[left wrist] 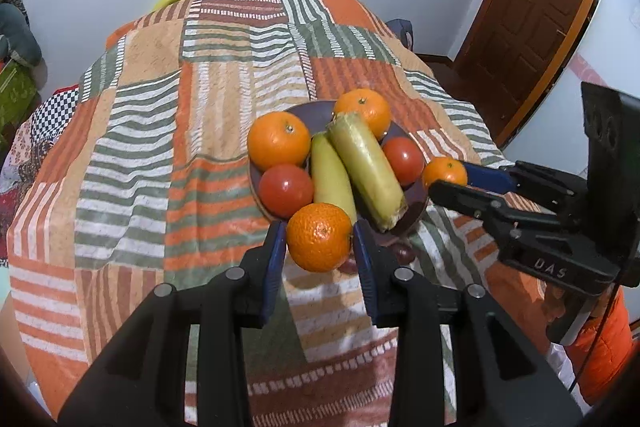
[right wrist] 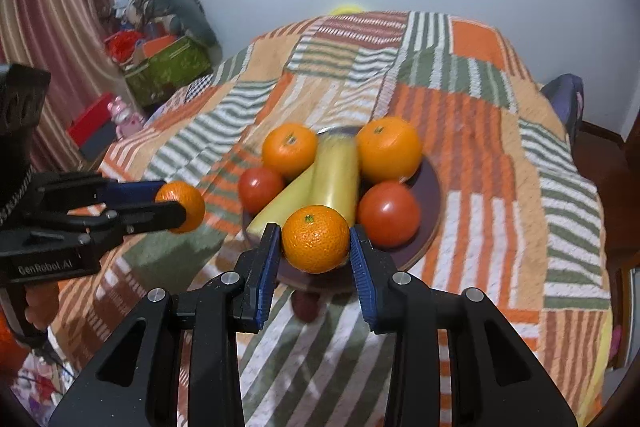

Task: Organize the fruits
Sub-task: 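Carry both tangerines onto the plate beside the oranges, then open both tools to release the tangerines and pull back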

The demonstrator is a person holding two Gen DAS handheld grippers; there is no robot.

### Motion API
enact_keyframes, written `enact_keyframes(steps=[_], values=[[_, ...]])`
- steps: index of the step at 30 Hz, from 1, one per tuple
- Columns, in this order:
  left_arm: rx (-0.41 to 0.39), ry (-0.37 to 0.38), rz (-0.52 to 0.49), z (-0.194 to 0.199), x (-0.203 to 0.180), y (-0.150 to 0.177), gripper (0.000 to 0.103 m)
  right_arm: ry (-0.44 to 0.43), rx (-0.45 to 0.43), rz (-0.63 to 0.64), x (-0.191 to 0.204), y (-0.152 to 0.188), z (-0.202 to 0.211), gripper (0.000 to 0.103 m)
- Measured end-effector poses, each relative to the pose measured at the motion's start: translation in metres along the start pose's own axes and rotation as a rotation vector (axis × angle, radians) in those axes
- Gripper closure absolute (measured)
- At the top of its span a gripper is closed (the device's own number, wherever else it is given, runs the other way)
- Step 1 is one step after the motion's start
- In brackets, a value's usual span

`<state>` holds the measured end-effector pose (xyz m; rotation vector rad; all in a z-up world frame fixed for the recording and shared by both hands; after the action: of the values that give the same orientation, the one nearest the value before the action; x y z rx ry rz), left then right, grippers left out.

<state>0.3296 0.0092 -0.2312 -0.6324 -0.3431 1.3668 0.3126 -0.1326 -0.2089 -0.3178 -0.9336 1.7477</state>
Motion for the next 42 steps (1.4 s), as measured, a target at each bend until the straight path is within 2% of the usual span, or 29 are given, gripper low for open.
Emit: enact_keyframes(steps=[18,35,42], values=[[-0.003,0.008,-0.011,-0.046,-0.005,-0.037,0.069,0.056,-0.069,-0.008,-0.029,-0.039,-0.006,0.071],[0.012,0.007,0.019,-0.084,0.006,-0.051,0.068,0.049,0.012,-0.017,-0.040,-0.032,-0.053,0.071],[0.008,0.003,0.023,-0.087,0.006,-0.052,0.068,0.035,0.005,-0.037,-0.043,-0.031,-0.054,0.070]])
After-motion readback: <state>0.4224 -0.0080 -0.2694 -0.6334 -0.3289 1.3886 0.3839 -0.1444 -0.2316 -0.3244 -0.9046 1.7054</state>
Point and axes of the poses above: each gripper's, at about its wrist camera, not at the fingertips, and z roughly against the way its jaws point, x to its left, y to its underside, the point moved 7 cm from there along -z, roughly the way its jaws point, and after that the axes turned 2 degrees about -y, right-handed, at the moved point
